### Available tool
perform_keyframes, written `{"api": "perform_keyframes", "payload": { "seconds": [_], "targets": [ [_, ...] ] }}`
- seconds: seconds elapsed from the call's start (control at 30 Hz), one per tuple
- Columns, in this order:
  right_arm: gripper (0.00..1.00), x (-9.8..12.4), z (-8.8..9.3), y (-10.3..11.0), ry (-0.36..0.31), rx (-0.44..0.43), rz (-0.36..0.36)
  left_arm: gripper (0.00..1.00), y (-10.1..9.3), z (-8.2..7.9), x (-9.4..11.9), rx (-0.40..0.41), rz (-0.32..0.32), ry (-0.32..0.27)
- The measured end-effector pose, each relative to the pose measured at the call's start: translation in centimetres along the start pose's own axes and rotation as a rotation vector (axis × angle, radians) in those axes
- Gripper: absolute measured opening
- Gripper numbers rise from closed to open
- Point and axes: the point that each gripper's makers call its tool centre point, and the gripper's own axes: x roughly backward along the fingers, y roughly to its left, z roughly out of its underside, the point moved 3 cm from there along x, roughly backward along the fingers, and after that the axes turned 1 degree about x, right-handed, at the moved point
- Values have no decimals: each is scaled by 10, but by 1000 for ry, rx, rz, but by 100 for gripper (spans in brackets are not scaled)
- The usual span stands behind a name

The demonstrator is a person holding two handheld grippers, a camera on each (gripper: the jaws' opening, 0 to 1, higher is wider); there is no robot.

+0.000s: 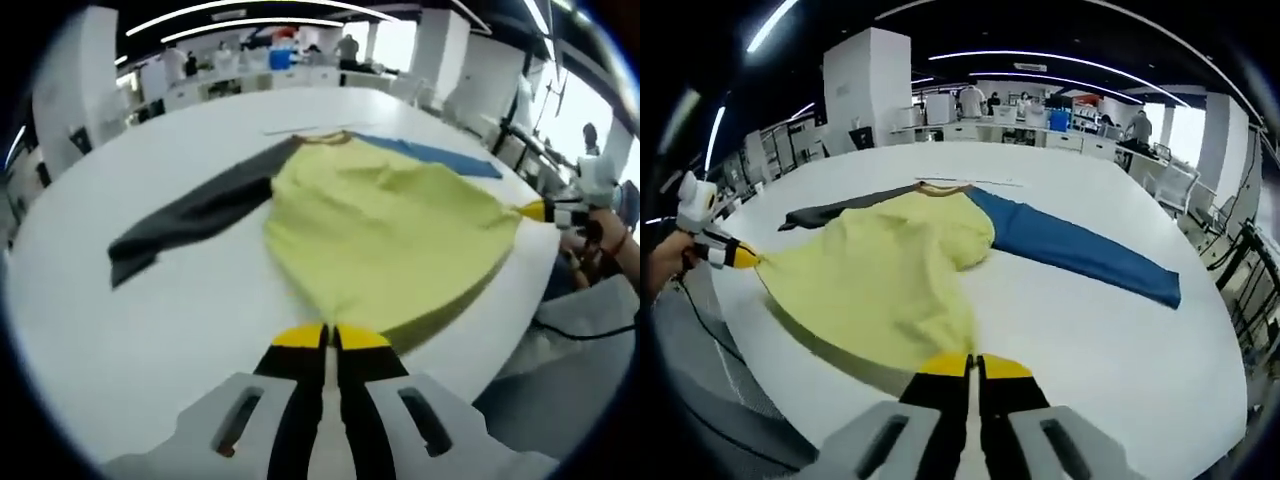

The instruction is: Fold the garment on the visible template until the final outline fits inside the template.

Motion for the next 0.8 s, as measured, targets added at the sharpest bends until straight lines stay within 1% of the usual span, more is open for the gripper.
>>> {"api": "perform_keyframes", "payload": {
  "seconds": [0.17, 0.23, 0.37, 0.4, 0.47, 0.57, 0.6, 0.8],
  "targets": [
    [0, 6, 12, 5, 5, -18, 13, 0, -2, 10, 6, 21, -4, 5],
    [0, 7, 18, 5, 20, -16, 14, 0, -1, 18, 6, 6, 2, 33],
    [0, 6, 25, 5, 33, -19, 17, 0, 0, 24, 7, 7, 3, 51],
    [0, 4, 31, 3, 47, -25, 26, 0, -1, 26, 6, 12, 8, 53],
    [0, 3, 34, 2, 55, -34, 28, 0, -2, 29, 6, 12, 12, 64],
    [0, 1, 42, 5, 79, -34, 20, 0, -4, 36, 4, 1, 10, 98],
    [0, 0, 44, 6, 81, -36, 19, 0, -5, 39, 3, 1, 9, 113],
    [0, 0, 51, 5, 107, -40, 15, 0, -7, 51, 0, -19, -2, 150]
  ]
}}
